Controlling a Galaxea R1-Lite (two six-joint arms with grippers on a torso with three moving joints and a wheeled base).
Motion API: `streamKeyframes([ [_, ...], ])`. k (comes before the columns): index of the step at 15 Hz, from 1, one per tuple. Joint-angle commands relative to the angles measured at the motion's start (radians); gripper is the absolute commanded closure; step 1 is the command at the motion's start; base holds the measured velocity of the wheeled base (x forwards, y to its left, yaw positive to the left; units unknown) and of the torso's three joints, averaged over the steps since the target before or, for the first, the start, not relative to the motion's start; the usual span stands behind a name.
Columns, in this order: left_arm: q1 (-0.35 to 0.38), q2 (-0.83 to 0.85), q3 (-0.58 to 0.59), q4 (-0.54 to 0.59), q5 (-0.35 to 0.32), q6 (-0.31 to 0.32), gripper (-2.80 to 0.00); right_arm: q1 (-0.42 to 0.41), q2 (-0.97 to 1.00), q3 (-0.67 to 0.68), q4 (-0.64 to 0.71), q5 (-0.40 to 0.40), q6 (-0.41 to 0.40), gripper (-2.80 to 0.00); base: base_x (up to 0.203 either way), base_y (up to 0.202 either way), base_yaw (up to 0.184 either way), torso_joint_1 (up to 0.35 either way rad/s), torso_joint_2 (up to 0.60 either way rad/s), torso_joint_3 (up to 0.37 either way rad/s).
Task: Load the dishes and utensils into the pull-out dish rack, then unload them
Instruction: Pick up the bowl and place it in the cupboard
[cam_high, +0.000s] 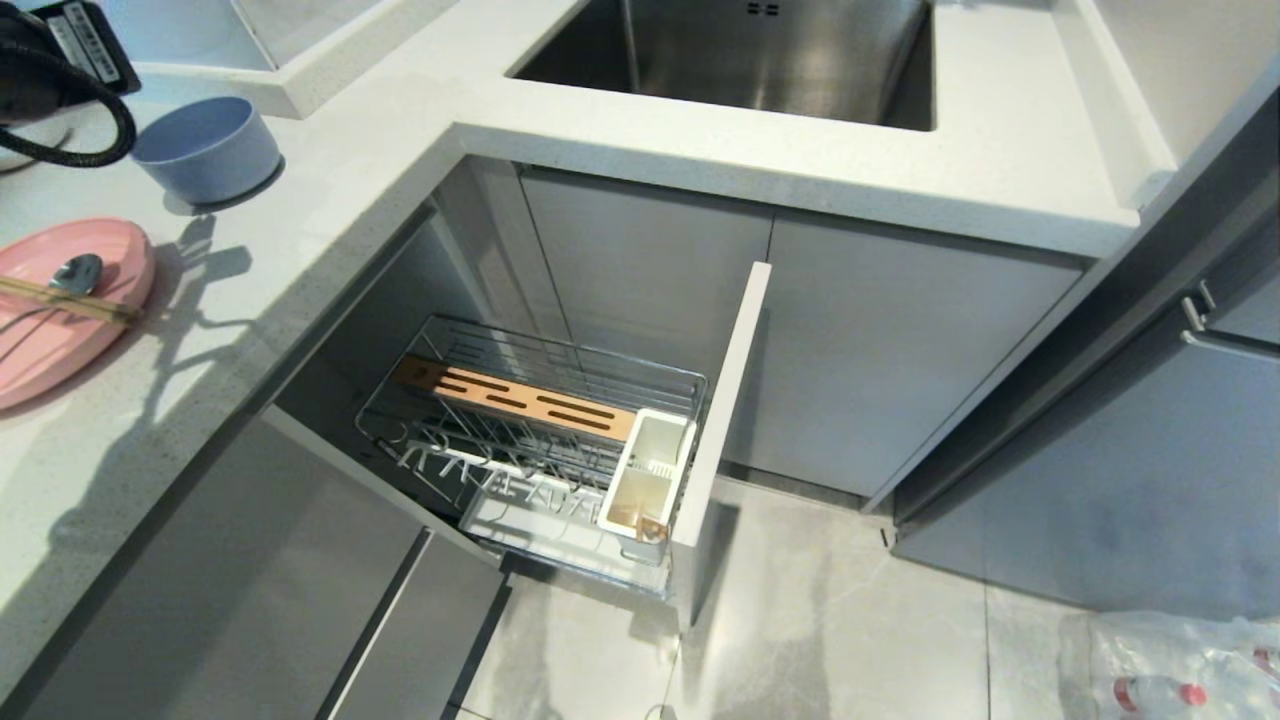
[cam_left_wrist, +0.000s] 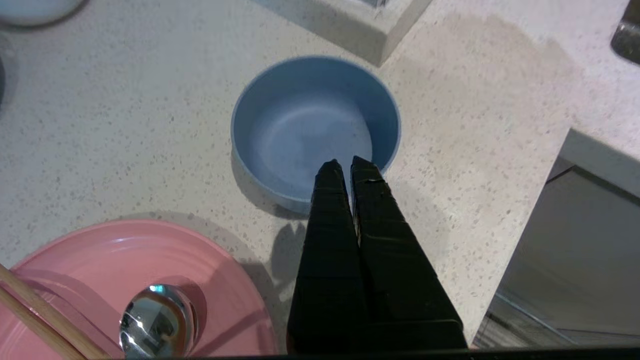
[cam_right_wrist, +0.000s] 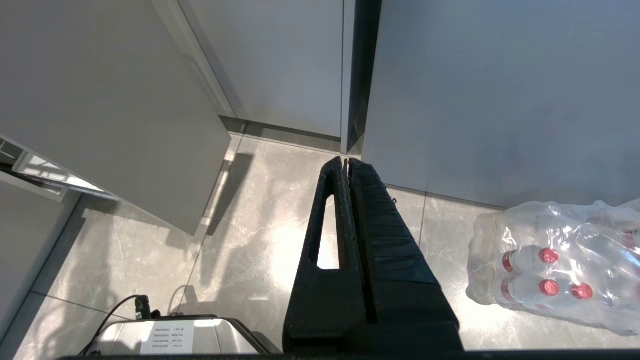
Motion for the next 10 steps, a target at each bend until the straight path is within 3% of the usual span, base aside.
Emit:
streamKeyframes([
  [1,-0.001,0.009,0.0,0.011,0.001,-0.001,0.0,0.0,0.002,0.0,0.0,0.0,0.0,0.0,0.0,0.0,0.0,0.0,0.0,0.0],
  [10,0.0,0.059,0.0,-0.049,-0.048,0.003,0.0,0.0,0.002,0.0,0.0,0.0,0.0,0.0,0.0,0.0,0.0,0.0,0.0,0.0],
])
